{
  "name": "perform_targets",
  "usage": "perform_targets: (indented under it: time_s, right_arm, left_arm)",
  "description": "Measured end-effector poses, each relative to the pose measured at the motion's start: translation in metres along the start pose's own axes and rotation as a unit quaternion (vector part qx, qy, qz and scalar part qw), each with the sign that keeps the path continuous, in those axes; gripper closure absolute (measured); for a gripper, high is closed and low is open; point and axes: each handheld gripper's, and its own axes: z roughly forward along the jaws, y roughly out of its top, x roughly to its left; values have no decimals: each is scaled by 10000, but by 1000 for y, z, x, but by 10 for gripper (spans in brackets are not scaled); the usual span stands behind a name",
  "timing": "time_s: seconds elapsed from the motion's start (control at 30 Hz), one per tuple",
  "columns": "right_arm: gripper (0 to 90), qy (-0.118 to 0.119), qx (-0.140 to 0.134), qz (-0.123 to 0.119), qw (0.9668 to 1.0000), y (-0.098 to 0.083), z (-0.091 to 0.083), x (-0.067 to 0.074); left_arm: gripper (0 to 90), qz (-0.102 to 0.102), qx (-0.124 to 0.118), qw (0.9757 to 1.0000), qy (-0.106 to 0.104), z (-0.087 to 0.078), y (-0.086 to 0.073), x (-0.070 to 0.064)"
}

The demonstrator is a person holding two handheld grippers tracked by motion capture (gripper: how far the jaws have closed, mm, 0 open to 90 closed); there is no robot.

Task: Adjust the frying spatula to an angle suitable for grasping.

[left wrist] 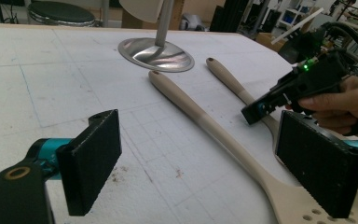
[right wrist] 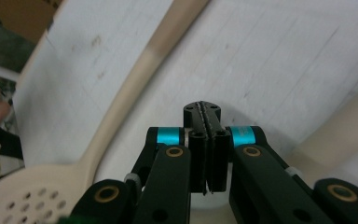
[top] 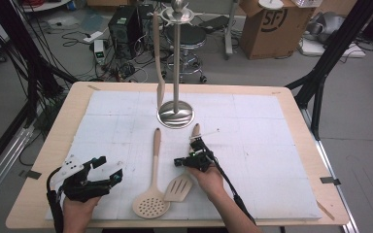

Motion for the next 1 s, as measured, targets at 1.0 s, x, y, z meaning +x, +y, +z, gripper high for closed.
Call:
perform_targets:
  time_s: [1.0]
  right_arm:
    - [809,-222,477,-502,9974,-35,-54,2]
  left_arm:
    - [149,50,66,10000,13,3,0,-2]
